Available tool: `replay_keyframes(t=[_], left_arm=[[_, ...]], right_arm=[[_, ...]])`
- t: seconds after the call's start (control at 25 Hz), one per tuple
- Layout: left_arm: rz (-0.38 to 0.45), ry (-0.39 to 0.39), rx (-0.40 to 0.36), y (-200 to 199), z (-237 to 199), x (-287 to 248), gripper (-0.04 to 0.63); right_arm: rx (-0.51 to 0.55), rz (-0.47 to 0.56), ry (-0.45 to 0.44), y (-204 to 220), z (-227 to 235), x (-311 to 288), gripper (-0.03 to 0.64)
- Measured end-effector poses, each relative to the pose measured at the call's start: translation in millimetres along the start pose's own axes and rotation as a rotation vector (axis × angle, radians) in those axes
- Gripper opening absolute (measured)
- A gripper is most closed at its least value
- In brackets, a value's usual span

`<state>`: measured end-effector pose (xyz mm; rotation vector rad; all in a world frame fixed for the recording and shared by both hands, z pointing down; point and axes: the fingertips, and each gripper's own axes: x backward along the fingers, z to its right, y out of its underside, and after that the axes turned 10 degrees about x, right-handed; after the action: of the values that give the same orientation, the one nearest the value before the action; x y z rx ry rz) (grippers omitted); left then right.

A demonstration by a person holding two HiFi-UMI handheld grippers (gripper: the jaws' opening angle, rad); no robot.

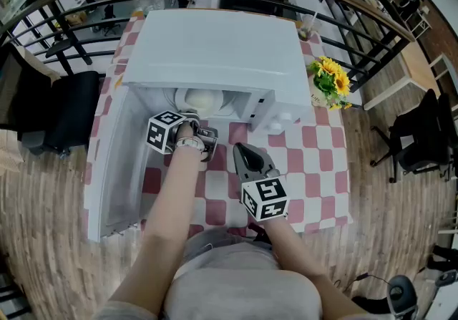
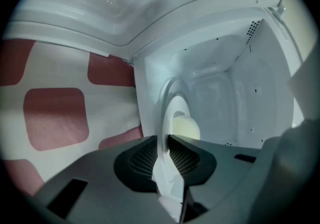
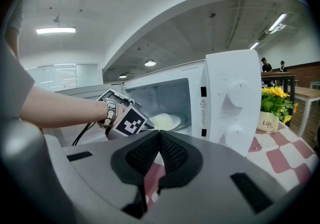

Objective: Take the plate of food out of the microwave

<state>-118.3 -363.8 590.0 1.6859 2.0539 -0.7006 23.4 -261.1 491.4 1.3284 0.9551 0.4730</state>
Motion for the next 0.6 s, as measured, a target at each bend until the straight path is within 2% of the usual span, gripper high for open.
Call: replay_keyframes(t=[0.36, 0.6], left_arm=[[-0.016, 0.031, 0.000, 0.6, 5.1, 2.8, 0.043], [-0.019, 0.112, 0.039, 1.9, 5.7, 5.4, 0.034]], right_arm=[[0.005, -0.010, -0.002, 0.8, -0.3, 0.5, 0.023], [0.005, -0.011, -0.002, 0.5, -0.2, 0.0, 0.023]])
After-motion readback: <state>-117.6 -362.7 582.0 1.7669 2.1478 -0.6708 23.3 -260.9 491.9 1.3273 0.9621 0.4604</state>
